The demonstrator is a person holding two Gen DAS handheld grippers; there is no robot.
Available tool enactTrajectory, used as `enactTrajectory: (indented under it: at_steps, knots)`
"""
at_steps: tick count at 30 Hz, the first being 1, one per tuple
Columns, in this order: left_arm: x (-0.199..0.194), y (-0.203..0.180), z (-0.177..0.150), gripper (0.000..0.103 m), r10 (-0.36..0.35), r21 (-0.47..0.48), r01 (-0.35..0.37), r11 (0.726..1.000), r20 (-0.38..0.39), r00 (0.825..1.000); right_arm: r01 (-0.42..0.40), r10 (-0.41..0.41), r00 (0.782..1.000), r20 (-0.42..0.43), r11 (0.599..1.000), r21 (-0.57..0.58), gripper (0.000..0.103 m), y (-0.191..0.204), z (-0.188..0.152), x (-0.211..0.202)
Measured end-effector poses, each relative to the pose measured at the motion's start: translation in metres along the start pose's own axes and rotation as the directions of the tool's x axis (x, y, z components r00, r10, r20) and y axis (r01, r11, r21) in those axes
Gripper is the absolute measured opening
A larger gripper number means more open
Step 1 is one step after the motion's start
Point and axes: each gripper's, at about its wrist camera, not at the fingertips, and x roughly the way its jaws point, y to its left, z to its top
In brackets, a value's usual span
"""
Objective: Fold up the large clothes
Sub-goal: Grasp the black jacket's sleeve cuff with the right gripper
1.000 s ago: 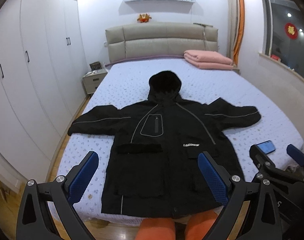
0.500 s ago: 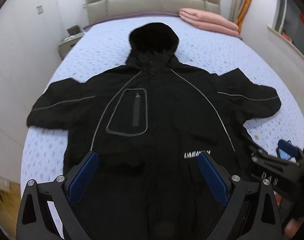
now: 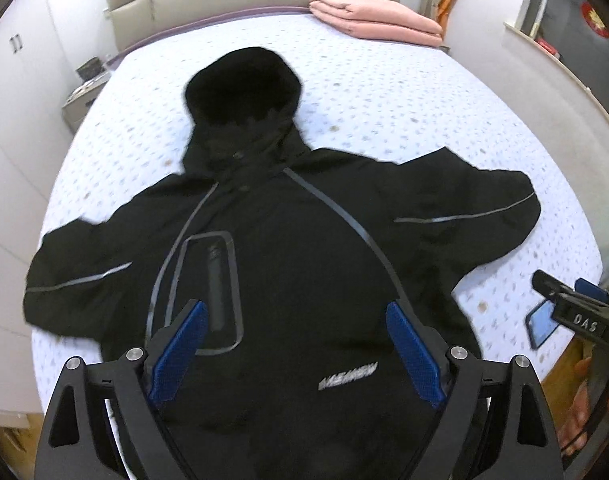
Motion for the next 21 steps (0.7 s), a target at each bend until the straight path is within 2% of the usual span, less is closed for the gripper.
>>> enactTrajectory:
  at_steps: [5, 9, 13, 17, 21]
  knots:
    - [0.035, -0.052, 0.032, 0.091, 0.002, 0.012, -0.001, 1.000, -0.022, 1.000, 0.020, -0.020, 1.000, -0.010, 0.996, 0.086, 0.103, -0.083, 0.041, 0.046]
    - [0.069, -0.096, 0.048, 0.091, 0.012, -0.003, -0.012, 1.000, -0.037, 0.999, -0.020, 0.024, 0.999, -0.023, 0.988, 0.151, 0.097, -0.159, 0.085, 0.095]
    - [0.107, -0.139, 0.064, 0.091, 0.009, -0.039, -0.012, 0.999, -0.073, 0.997, -0.034, 0.040, 0.999, -0.028, 0.983, 0.179, 0.096, -0.223, 0.128, 0.141]
    - [0.140, -0.174, 0.075, 0.091, -0.015, -0.051, 0.009, 0.999, -0.109, 0.994, -0.015, 0.022, 0.999, -0.042, 0.984, 0.178, 0.092, -0.260, 0.161, 0.188]
    - [0.167, -0.202, 0.084, 0.091, 0.016, -0.003, -0.017, 1.000, -0.119, 0.993, -0.078, 0.097, 0.993, -0.067, 0.968, 0.238, 0.089, -0.296, 0.186, 0.238]
